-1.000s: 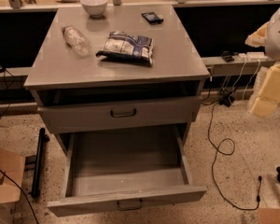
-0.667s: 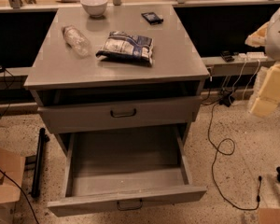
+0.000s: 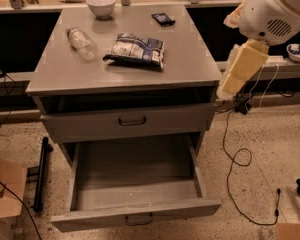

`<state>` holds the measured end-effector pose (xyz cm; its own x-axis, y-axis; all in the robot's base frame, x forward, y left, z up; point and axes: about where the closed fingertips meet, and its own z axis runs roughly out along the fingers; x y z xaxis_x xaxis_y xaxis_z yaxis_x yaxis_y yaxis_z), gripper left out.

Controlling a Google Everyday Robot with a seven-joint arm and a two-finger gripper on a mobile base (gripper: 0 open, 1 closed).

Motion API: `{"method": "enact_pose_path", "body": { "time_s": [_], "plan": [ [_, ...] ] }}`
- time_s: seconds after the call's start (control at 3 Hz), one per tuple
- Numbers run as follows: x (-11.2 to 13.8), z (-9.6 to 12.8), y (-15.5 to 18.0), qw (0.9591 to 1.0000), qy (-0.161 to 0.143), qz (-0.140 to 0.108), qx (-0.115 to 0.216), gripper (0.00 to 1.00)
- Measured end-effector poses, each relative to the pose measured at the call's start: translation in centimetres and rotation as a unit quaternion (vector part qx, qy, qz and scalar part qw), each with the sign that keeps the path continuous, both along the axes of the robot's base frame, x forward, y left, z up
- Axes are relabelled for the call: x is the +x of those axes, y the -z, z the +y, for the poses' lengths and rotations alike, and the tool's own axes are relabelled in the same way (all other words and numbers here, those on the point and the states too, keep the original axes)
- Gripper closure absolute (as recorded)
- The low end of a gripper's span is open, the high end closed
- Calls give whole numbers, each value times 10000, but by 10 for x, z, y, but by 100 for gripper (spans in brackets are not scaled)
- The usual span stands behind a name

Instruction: Place blue chip bag into middle drawer

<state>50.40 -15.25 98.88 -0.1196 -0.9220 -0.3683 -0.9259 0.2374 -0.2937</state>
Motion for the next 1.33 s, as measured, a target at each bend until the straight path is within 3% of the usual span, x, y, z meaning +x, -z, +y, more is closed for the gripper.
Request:
{"method": "enact_pose_path", "body": {
  "time_s": [0.33,0.67,1.0,1.33],
  "plan": [
    [0,0,0,10000,0,0,0,0],
    [13,15,19,9999,-29,128,-62,0],
    [38,46,39,9997,-215,147,37,0],
    [81,88,67,9984,-420,218,306,0]
  ]
}}
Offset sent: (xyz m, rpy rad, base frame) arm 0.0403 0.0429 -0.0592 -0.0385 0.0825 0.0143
